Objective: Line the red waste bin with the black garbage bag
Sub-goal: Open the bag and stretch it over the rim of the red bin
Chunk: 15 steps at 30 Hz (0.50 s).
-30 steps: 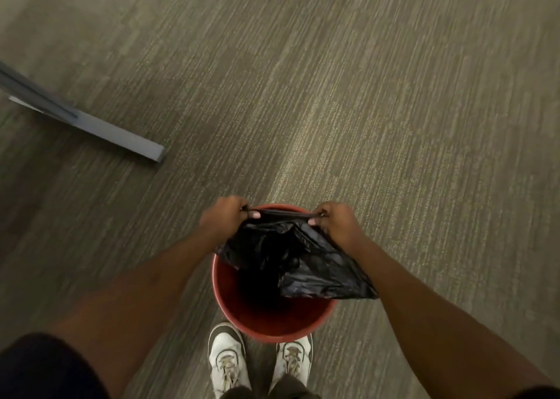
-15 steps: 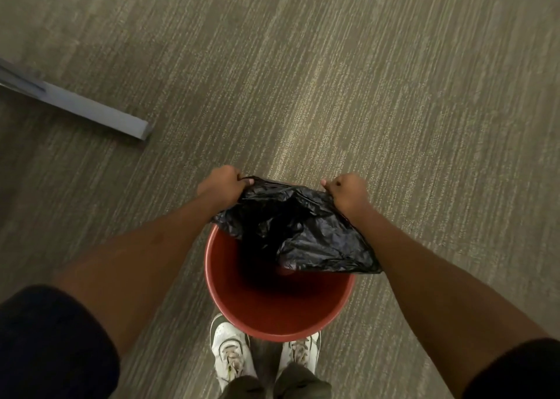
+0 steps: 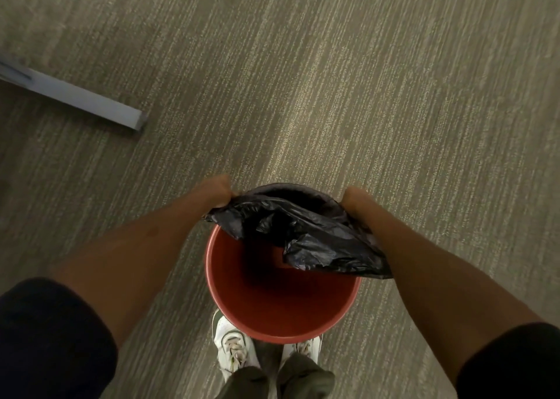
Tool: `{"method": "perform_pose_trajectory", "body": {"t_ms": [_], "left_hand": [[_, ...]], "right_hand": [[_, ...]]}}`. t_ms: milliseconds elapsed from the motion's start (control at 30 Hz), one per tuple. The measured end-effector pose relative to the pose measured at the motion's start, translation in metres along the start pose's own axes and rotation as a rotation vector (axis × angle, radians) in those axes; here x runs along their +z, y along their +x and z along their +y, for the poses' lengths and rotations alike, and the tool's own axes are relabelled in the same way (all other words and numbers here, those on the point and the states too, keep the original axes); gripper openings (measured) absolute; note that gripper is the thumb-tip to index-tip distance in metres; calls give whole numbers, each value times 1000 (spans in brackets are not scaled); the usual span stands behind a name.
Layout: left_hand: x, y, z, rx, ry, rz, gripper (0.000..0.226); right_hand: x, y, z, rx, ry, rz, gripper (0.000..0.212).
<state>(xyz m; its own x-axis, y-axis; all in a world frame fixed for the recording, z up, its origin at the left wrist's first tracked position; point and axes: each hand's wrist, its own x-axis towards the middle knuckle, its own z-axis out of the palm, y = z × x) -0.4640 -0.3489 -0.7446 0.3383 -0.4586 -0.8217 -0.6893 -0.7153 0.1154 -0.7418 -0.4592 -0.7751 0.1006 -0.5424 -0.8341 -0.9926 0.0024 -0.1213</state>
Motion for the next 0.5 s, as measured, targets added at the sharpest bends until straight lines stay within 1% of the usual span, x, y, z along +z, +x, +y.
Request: {"method": "perform_pose_trajectory", "body": {"t_ms": [100, 133, 167, 200, 233, 267, 333, 367, 433, 467, 500], "left_hand": [[5, -4, -17, -28, -95, -89, 28], [7, -5, -22, -35, -127, -119, 30], [10, -6, -25, -36, -156, -131, 35], [13, -7, -27, -33, -206, -120, 43], [15, -9, -28, -43, -283, -93, 53], [17, -13, -28, -68, -360, -51, 64], [18, -22, -27, -157, -419, 75, 84], [19, -28, -26, -230, -446, 147, 93], [20, -47, -23, -408, -491, 286, 109], [22, -56, -22, -491, -515, 322, 114], [23, -65, -20, -559, -592, 329, 117]], "right_hand": [[4, -5, 18, -14, 33, -82, 30], [6, -8, 21, -21, 79, -68, 32], [7, -13, 23, -25, 148, -12, 39], [8, -19, 23, -30, 220, 88, 48], [9, -26, 23, -43, 297, 201, 55], [9, -35, 23, -58, 376, 298, 57], [13, -60, 24, -46, 496, 414, 54], [18, -73, 26, -15, 497, 447, 54], [33, -98, 34, 120, 402, 486, 63], [40, -110, 39, 228, 363, 478, 73], [47, -122, 44, 338, 353, 462, 82]]}}
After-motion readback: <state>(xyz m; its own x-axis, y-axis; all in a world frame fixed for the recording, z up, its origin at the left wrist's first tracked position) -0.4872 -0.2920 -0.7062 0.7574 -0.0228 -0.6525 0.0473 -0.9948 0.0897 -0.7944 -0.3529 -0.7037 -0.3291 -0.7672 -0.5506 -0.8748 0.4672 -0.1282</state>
